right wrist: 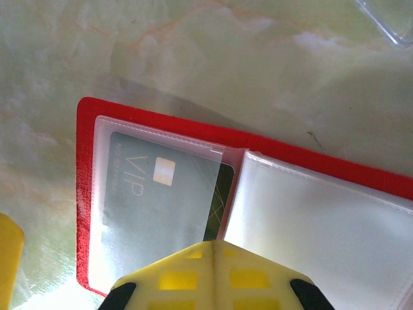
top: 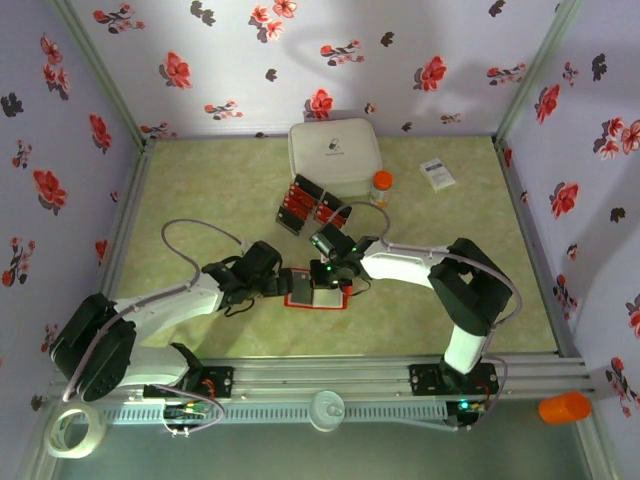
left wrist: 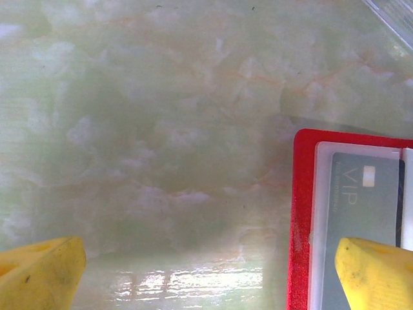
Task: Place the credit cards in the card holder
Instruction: Insert the credit card into the card slot.
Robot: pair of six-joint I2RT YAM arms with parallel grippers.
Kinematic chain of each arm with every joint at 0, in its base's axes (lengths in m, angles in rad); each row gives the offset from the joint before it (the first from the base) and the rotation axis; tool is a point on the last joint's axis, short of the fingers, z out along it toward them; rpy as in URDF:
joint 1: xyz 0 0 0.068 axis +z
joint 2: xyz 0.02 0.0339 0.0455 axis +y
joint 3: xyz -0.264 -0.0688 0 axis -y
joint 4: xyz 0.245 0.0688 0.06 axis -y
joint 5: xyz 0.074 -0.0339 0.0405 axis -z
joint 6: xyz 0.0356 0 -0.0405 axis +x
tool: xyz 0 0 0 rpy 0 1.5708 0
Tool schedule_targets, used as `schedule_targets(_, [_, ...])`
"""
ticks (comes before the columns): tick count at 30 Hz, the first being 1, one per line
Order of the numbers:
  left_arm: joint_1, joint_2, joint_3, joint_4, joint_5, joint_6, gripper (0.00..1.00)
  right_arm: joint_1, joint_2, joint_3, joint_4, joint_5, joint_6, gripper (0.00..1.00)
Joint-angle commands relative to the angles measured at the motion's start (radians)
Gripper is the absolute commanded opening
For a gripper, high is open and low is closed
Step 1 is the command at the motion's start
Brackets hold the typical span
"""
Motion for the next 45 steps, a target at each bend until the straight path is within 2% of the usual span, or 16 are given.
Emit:
schedule_targets(1, [0.006, 0.009, -0.006, 0.010, 0.005, 0.018, 1.00, 0.003, 0.028, -0.008, 0.009, 0.018, 0.019, 0.00])
schedule_targets(10, [0.006, 0.021, -0.008, 0.018, 0.009, 0.017, 1.00, 0.003, 0.102, 0.049, 0.005, -0.026, 0.005, 0.00])
schedule_targets(23, [0.005, 0.027, -0.011, 0.025, 0.014, 0.015, 1.00, 0.010, 0.125, 0.087, -0.014, -0.049, -0.006, 0.00])
schedule_targets(30, [0.006, 0.029, -0.006, 0.021, 0.014, 0.016, 1.00, 0.010, 0.064, 0.095, -0.047, -0.040, -0.016, 0.00])
schedule_targets(36, [0.006, 0.021, 0.005, 0.008, 0.014, 0.016, 1.00, 0.002, -0.010, 0.102, -0.086, -0.025, -0.033, 0.04])
schedule_targets(45, [-0.011, 0.003, 0.040, -0.016, 0.014, 0.013, 1.00, -0.083, -0.104, 0.032, -0.105, -0.013, -0.062, 0.07])
